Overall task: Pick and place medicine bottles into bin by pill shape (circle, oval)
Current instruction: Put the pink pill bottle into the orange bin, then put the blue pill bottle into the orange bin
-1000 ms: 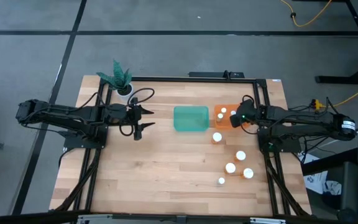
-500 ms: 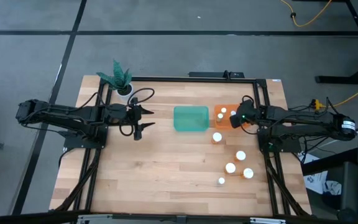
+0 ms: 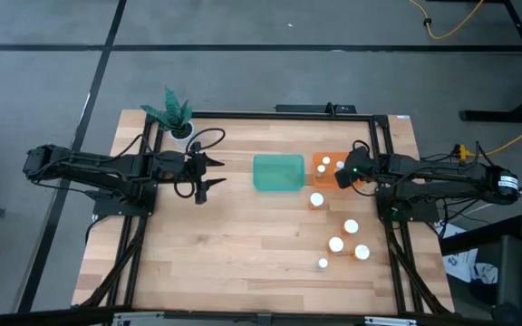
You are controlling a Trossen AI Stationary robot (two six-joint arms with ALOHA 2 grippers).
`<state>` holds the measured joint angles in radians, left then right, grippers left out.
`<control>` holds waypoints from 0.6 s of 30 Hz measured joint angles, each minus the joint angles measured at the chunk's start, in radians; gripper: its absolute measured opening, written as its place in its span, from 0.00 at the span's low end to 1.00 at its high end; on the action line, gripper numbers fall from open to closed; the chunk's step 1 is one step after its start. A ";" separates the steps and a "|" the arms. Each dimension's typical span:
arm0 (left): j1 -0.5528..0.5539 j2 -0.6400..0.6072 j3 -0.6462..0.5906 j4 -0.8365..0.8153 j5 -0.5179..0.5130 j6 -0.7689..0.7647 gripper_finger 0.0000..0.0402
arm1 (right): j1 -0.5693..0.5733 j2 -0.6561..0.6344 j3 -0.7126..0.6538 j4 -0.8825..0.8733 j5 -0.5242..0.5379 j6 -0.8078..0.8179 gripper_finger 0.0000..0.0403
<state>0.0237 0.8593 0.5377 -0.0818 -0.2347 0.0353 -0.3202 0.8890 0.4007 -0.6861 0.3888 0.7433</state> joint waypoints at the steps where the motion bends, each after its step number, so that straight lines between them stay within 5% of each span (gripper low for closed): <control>1: 0.000 0.000 0.000 0.000 0.000 0.000 0.53 | 0.000 0.000 0.000 0.000 -0.001 -0.004 0.42; 18: 0.000 0.000 0.000 0.000 0.000 -0.003 0.53 | 0.000 -0.002 0.084 -0.138 -0.032 0.033 0.42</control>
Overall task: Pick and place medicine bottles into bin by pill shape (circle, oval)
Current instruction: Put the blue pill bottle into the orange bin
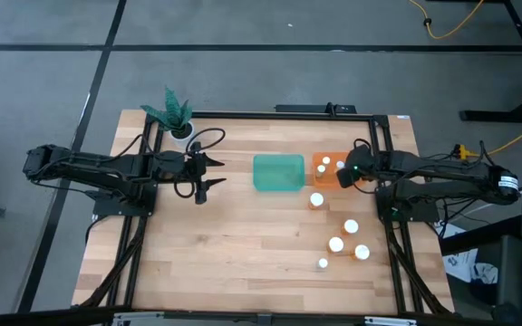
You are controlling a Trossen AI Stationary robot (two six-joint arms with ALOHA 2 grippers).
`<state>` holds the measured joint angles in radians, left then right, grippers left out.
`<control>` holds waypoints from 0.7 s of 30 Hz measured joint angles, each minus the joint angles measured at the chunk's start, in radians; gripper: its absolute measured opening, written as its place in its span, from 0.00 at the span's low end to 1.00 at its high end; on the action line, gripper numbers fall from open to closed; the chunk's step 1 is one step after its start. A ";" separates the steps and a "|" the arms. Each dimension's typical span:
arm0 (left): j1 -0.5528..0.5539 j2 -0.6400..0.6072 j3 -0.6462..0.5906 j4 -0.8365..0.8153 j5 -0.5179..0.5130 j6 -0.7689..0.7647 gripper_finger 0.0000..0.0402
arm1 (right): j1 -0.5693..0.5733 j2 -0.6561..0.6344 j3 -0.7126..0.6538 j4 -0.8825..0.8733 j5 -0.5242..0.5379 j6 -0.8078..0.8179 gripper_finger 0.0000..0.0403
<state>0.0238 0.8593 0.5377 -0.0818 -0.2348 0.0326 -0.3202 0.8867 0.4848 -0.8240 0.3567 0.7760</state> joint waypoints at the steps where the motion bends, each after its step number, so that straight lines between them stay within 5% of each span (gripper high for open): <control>1: 0.000 0.000 0.000 0.000 0.000 0.000 0.53 | 0.000 0.000 0.019 -0.023 0.005 0.002 0.42; 5: 0.000 0.000 0.000 0.000 0.000 0.000 0.53 | 0.000 0.000 0.110 -0.118 -0.045 0.005 0.42; 11: 0.000 0.000 0.000 0.000 0.000 -0.001 0.53 | 0.051 0.000 0.231 -0.163 -0.257 -0.067 0.42; 21: 0.000 0.000 0.000 0.000 0.000 -0.003 0.53 | 0.378 0.004 0.283 -0.032 -0.392 -0.099 0.42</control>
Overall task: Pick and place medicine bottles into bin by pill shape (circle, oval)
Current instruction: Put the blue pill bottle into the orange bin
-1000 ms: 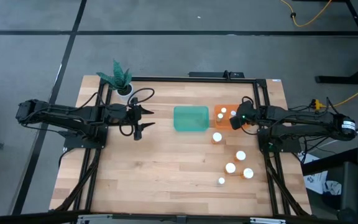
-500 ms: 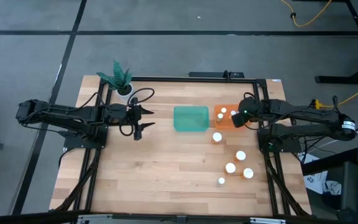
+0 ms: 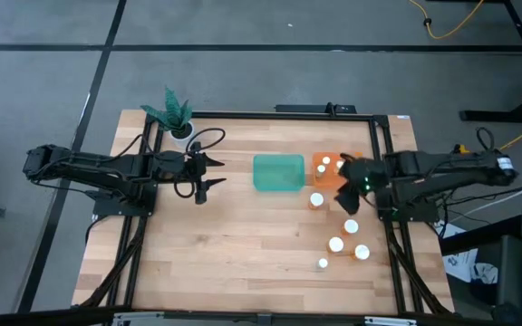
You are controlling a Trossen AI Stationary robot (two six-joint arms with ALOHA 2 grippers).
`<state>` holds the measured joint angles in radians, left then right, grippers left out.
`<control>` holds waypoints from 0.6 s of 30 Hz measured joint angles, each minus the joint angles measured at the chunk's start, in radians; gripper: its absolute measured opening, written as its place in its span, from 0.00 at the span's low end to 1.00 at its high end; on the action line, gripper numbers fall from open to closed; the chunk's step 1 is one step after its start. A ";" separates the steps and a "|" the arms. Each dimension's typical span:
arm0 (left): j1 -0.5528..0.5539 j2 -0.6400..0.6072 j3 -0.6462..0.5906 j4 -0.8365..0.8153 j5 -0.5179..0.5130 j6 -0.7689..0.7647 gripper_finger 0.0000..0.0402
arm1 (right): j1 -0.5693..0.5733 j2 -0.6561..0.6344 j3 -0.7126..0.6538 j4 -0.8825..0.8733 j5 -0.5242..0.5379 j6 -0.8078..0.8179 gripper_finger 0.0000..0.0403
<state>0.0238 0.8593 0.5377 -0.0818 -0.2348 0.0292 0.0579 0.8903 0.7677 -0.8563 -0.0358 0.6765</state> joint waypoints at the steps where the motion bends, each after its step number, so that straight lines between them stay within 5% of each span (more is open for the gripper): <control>1: 0.000 0.000 0.000 0.000 0.000 0.000 0.53 | 0.040 0.001 0.000 0.020 0.001 0.000 0.42; 10: 0.000 0.000 0.000 -0.001 0.000 0.000 0.53 | 0.385 0.071 0.000 0.279 0.015 -0.092 0.42; 18: 0.000 0.000 0.000 0.000 0.000 0.000 0.53 | 0.492 0.192 -0.001 0.335 -0.029 -0.345 0.42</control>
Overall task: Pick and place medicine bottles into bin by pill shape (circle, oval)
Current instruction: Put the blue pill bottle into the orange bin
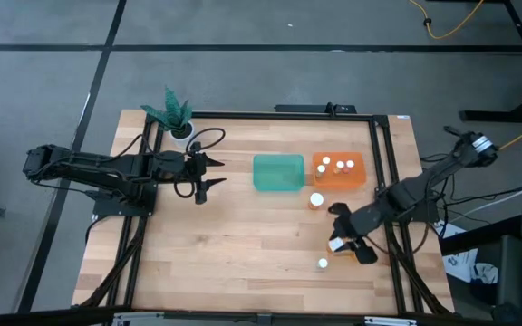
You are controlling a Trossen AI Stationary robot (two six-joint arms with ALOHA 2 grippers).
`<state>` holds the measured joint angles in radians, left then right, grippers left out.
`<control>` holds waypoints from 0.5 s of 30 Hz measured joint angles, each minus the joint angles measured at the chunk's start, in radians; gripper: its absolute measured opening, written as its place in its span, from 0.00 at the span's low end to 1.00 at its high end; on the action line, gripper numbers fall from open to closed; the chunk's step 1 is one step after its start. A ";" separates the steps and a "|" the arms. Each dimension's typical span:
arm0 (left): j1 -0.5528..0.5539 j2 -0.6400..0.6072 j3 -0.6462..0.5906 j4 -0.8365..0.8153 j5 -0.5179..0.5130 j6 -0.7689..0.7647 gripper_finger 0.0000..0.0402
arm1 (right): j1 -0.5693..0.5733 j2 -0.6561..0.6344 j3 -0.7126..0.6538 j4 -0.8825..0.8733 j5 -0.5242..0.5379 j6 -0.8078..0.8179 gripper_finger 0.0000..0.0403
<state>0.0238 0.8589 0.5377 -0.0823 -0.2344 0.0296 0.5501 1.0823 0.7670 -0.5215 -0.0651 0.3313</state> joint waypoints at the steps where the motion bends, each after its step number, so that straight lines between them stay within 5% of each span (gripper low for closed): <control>1: 0.000 0.000 0.000 0.000 0.000 0.000 0.53 | 0.001 0.011 0.000 0.002 -0.012 -0.011 0.42; 8: 0.000 0.000 0.000 -0.004 0.000 0.000 0.53 | 0.001 0.076 0.000 0.063 -0.023 0.007 0.44; 15: 0.000 0.000 0.000 -0.005 0.000 0.000 0.53 | 0.000 0.149 0.000 0.070 -0.024 0.030 0.64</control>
<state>0.0238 0.8589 0.5377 -0.0872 -0.2348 0.0299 0.5503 1.2310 0.7670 -0.4519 -0.0888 0.3613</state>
